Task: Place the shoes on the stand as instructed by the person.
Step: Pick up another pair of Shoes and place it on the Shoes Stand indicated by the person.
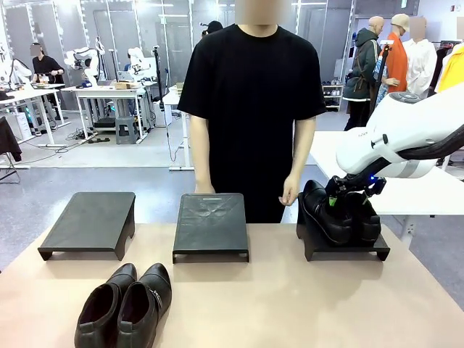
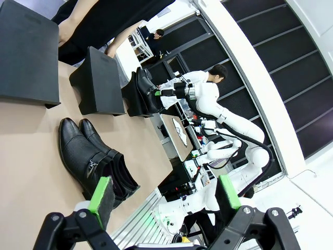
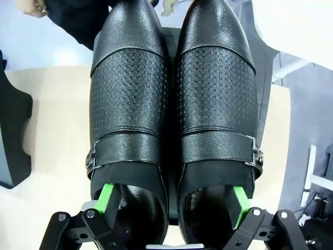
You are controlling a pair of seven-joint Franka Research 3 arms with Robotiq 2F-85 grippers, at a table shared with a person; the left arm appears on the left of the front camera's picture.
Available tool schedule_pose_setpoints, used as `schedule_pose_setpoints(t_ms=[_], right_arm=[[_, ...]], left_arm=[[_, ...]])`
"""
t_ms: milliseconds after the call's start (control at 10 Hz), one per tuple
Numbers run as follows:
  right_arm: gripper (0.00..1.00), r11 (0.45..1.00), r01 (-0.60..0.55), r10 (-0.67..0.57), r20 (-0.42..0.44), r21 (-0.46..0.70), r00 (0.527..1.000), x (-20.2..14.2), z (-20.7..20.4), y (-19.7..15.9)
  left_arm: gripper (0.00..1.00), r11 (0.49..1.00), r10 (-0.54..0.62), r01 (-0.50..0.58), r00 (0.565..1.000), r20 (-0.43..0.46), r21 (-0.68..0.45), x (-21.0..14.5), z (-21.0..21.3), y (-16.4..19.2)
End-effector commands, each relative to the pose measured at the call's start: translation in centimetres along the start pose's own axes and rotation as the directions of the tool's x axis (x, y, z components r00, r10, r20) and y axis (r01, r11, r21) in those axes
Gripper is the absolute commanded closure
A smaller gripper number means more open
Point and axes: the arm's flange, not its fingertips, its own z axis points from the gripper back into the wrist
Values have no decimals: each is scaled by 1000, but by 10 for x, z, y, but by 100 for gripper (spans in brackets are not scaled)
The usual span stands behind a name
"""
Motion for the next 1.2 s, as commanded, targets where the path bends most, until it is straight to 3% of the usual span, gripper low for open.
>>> schedule_pose_setpoints(t_ms=[0,200,300,600,900,1100], right_arm=[[0,1000,0,0,0,0,1000,0,0,0],[0,974,15,1,-71,226,997,-28,69,-14],[0,960,46,-23,-84,277,996,-50,97,-29],[0,851,105,-40,-135,514,990,-111,148,-62],[0,674,125,-18,-152,728,988,-182,168,-83],[0,565,215,-118,-180,797,977,-251,161,-102]], left_arm=[[0,1000,-9,9,1000,-17,-8,-1,3,-1],[0,1000,-9,9,1000,-17,-8,-1,3,-1],[0,1000,-9,9,1000,-17,-8,-1,3,-1],[0,1000,-9,9,1000,-17,-8,-1,3,-1],[0,1000,-9,9,1000,-17,-8,-1,3,-1],[0,1000,-9,9,1000,-17,-8,-1,3,-1]])
